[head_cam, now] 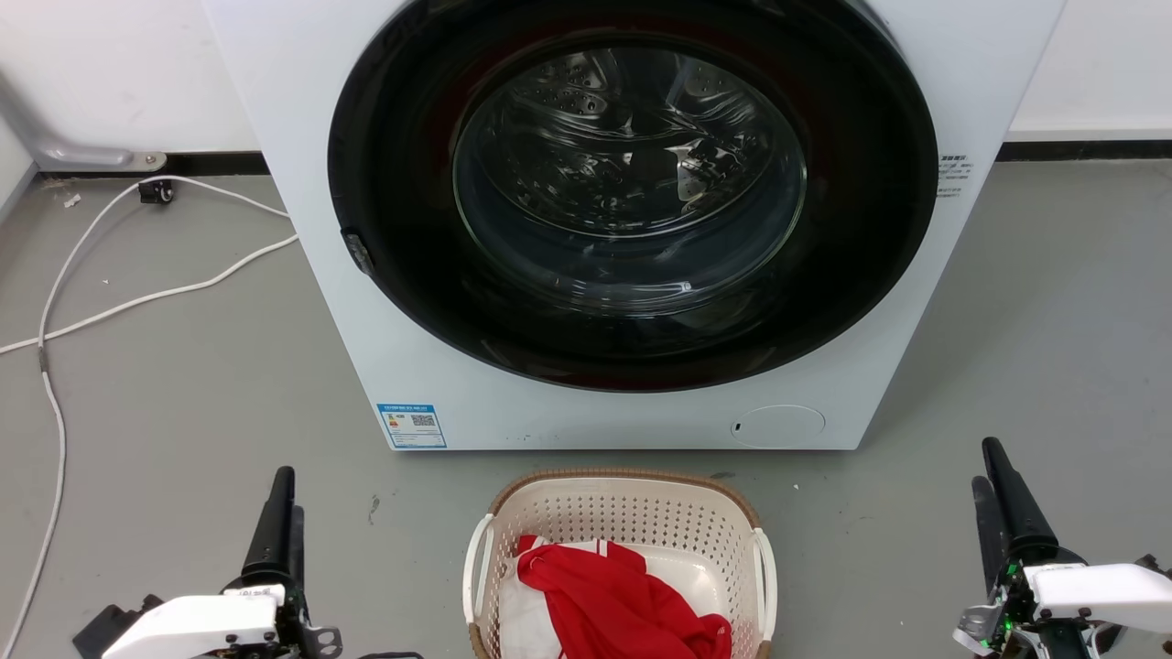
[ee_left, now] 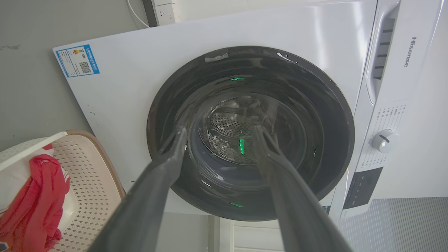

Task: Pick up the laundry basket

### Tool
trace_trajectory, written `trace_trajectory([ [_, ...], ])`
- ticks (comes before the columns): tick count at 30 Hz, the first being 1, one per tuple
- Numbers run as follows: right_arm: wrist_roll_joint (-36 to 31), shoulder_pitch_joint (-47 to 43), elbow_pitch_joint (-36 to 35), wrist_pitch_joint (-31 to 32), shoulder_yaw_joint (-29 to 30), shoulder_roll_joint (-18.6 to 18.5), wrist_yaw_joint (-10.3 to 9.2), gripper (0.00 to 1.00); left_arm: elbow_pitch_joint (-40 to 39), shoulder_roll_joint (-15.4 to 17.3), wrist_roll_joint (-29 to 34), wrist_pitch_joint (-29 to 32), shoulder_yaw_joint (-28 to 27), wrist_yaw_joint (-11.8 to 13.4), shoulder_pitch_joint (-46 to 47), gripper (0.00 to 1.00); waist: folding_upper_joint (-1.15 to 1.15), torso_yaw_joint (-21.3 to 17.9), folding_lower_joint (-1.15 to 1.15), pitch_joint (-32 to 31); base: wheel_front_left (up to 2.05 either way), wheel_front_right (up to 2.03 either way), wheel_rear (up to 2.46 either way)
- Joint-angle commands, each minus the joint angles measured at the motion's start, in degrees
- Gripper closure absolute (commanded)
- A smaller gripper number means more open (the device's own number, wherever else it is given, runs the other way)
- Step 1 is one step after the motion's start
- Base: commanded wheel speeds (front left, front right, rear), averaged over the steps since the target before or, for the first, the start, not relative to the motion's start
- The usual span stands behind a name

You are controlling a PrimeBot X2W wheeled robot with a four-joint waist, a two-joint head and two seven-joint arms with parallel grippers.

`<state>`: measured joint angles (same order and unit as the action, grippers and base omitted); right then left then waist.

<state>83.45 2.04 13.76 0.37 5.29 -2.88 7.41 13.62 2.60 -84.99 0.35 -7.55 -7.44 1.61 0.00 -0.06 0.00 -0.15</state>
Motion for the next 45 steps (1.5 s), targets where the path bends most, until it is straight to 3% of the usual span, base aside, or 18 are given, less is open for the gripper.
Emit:
trace_trajectory([
  [1,-2.3,0.5,-1.1,-0.6,0.5,-0.2,0.08,0.0,-1.3,0.2,1.5,-0.6,-0.7,0.3,0.5,0.0,0.0,0.0,0.0,0.0,0.0,0.0,0.0],
  [14,-21.1,0.9,-5.4,-3.5,1.8,-0.1,0.09,0.0,-6.8,0.2,13.1,-3.4,-3.3,3.7,-0.1,0.0,0.0,0.1,0.0,-0.1,0.0,0.0,0.0],
  [25,-35.9,0.6,-10.8,-5.4,1.7,-0.1,0.09,0.0,-14.7,0.3,27.2,-5.3,0.5,6.6,-1.2,0.0,0.0,0.1,0.0,0.0,0.0,0.0,0.0],
  [34,-46.3,-0.5,-14.6,-7.0,0.6,-0.1,0.1,0.0,-19.9,0.3,40.6,-6.9,5.5,6.7,-2.1,0.0,0.0,-0.2,0.0,0.1,0.0,0.0,0.0],
  [40,-49.6,-1.4,-15.4,-8.0,1.0,-0.1,0.1,0.0,-21.0,0.3,48.4,-7.9,8.9,3.7,-2.9,0.0,0.0,-0.5,0.0,0.0,0.0,0.0,0.0],
  [45,-54.4,-2.1,-15.8,-8.7,-0.1,-0.1,0.11,0.0,-21.4,0.3,55.1,-8.7,11.4,3.8,-3.3,0.0,0.0,-0.7,0.0,-0.1,0.0,0.0,0.0],
])
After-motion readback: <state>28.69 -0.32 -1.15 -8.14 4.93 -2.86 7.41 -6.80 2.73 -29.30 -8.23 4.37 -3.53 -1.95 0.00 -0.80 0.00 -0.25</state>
